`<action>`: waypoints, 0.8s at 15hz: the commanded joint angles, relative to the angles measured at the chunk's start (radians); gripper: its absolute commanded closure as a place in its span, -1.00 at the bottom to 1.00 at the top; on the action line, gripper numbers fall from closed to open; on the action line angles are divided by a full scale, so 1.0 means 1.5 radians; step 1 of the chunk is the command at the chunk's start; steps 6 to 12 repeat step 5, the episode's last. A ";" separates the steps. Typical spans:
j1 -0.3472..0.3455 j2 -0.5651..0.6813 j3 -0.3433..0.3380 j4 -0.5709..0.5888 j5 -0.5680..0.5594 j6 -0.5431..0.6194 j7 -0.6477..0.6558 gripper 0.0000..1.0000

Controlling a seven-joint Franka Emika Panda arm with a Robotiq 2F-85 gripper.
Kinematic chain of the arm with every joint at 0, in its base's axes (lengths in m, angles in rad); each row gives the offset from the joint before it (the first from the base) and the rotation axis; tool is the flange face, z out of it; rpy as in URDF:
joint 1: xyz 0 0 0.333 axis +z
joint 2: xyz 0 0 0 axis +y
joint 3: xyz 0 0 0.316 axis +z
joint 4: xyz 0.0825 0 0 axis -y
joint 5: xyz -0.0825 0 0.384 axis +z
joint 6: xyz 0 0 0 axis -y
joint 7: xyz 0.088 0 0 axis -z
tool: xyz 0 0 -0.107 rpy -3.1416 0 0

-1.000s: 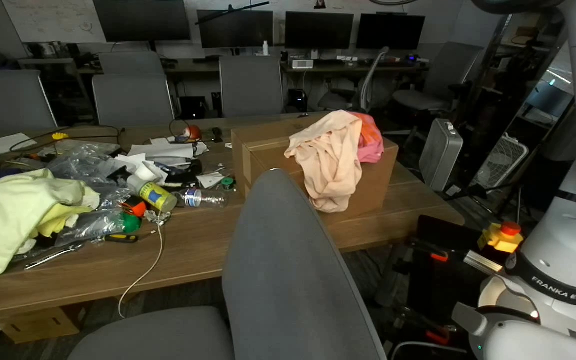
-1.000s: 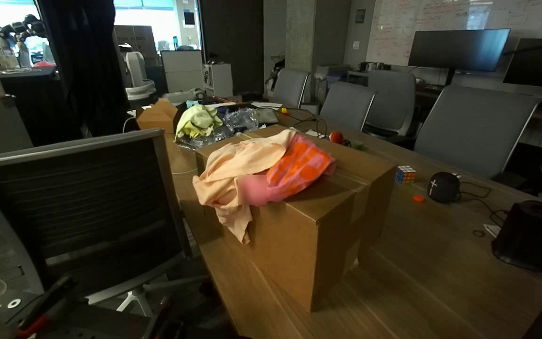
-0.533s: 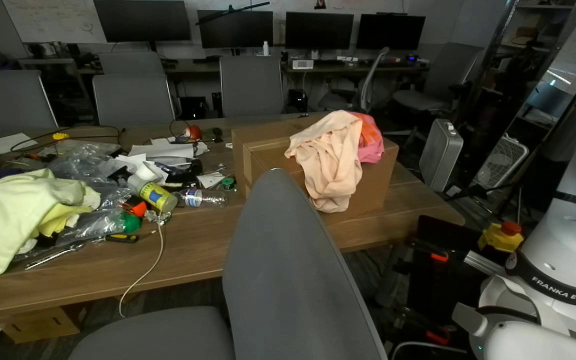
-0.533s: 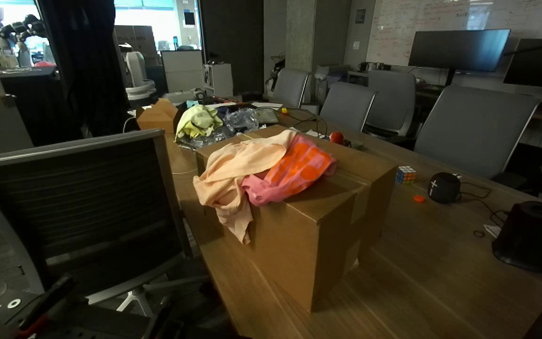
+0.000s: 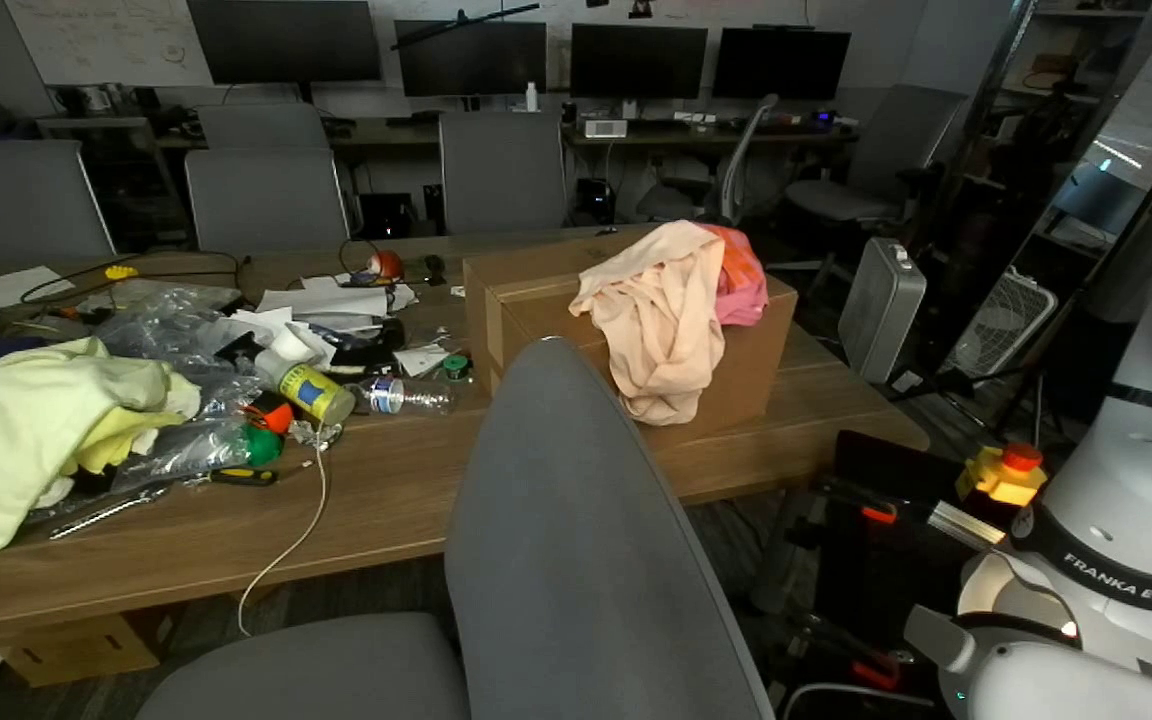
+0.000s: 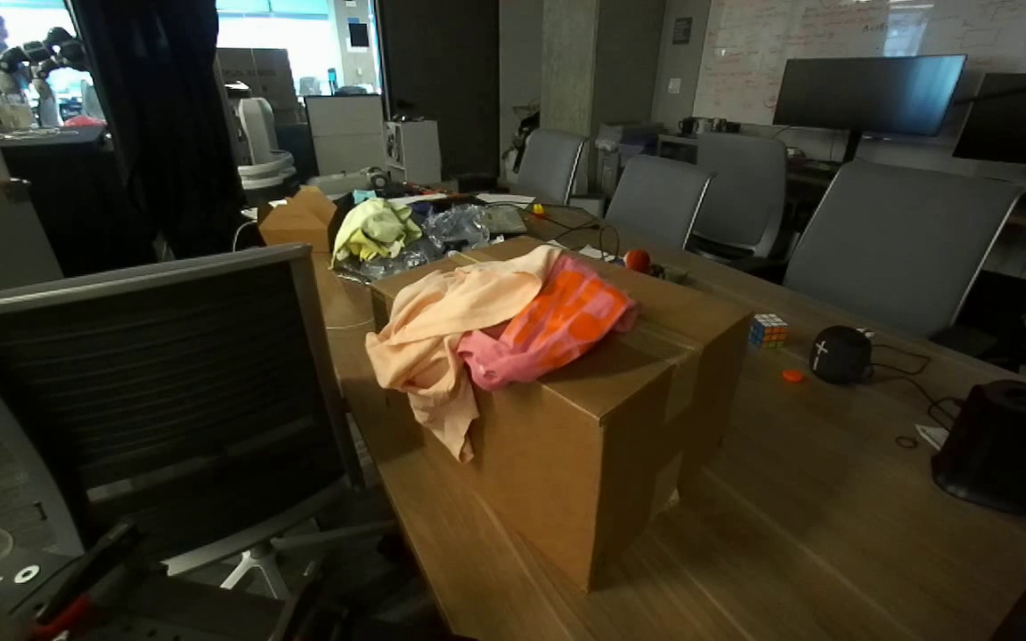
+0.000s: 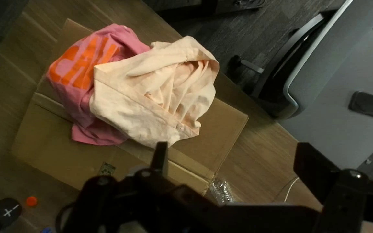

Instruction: Put the shirts on the top of the box

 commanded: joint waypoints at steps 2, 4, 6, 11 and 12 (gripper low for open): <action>0.008 -0.112 0.014 -0.199 -0.007 0.113 -0.054 -1.00; 0.015 -0.145 0.020 -0.267 -0.016 0.154 -0.055 -1.00; 0.007 -0.079 0.013 -0.170 -0.004 0.103 -0.041 -1.00; 0.007 -0.079 0.013 -0.170 -0.004 0.103 -0.041 -1.00; 0.007 -0.079 0.013 -0.170 -0.004 0.103 -0.041 -1.00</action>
